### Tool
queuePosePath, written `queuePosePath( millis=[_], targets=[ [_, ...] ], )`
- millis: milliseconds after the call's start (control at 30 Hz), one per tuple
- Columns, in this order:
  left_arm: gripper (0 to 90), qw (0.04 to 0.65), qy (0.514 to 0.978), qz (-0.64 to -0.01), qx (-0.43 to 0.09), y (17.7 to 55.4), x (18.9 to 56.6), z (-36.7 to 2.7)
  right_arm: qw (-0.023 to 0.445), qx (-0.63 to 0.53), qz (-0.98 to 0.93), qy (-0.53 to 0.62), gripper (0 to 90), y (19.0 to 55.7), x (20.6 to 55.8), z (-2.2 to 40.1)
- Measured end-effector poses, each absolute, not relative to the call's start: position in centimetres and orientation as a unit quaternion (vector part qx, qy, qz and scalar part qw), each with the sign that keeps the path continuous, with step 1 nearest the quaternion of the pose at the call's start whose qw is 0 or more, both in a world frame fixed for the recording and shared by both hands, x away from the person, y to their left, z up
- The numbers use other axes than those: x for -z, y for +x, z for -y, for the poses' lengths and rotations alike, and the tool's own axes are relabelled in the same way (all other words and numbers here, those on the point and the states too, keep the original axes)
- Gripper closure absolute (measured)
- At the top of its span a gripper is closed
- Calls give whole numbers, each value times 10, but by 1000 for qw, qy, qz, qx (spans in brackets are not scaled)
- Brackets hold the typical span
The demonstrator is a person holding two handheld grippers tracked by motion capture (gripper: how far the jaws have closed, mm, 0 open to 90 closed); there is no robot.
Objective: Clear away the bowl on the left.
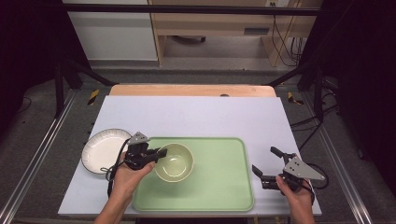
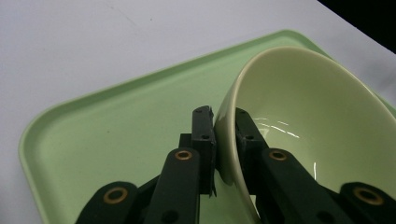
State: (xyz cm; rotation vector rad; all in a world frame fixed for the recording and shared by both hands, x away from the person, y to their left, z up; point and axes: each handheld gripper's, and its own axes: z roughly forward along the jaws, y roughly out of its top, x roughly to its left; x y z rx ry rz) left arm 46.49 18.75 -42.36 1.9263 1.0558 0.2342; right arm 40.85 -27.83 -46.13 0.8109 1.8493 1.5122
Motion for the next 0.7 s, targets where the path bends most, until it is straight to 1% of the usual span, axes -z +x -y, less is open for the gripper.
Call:
queuePosePath(
  millis=[700],
  targets=[
    [817,443,794,-410,-75,463,433,-160,304,-569,-699,308,45,409,462,278]
  ],
)
